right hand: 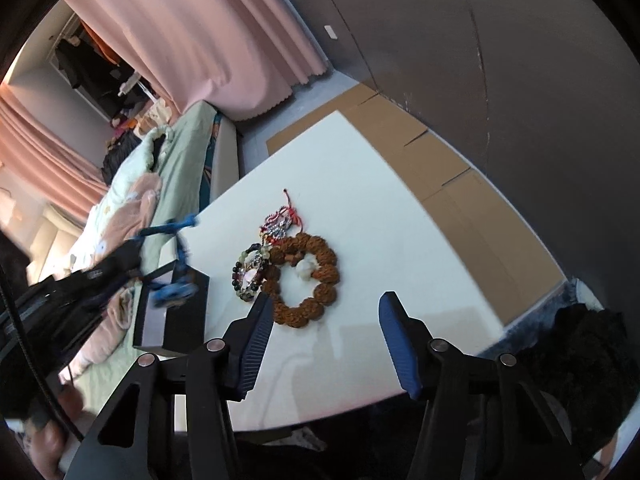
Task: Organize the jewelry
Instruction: 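Carry the blue bracelet into the box with left while right grasps the green bead bracelet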
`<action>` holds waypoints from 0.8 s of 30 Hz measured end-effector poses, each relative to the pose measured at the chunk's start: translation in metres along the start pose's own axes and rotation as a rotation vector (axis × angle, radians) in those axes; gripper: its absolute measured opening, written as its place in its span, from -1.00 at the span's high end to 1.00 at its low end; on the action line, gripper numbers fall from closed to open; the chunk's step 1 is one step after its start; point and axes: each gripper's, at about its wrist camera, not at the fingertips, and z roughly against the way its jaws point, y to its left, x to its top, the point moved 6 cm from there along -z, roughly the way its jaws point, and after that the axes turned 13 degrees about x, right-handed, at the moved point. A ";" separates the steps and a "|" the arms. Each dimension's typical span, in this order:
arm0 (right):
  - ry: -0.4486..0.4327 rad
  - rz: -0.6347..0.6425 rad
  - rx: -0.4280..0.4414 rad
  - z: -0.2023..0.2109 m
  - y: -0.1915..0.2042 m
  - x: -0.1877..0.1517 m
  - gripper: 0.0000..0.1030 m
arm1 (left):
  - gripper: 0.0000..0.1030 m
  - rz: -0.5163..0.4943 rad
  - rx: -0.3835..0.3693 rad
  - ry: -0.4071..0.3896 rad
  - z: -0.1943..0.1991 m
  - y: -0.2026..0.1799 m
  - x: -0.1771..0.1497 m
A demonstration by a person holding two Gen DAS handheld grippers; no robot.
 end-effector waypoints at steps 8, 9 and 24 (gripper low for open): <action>0.063 0.015 0.051 -0.042 0.035 0.000 0.13 | 0.77 0.063 0.007 -0.050 0.025 0.039 0.010; 0.071 0.008 0.052 -0.048 0.037 0.001 0.15 | 0.77 0.072 0.006 -0.050 0.026 0.043 0.011; 0.148 -0.028 -0.051 -0.111 0.036 0.020 0.68 | 0.77 0.287 -0.002 0.029 0.011 0.116 0.014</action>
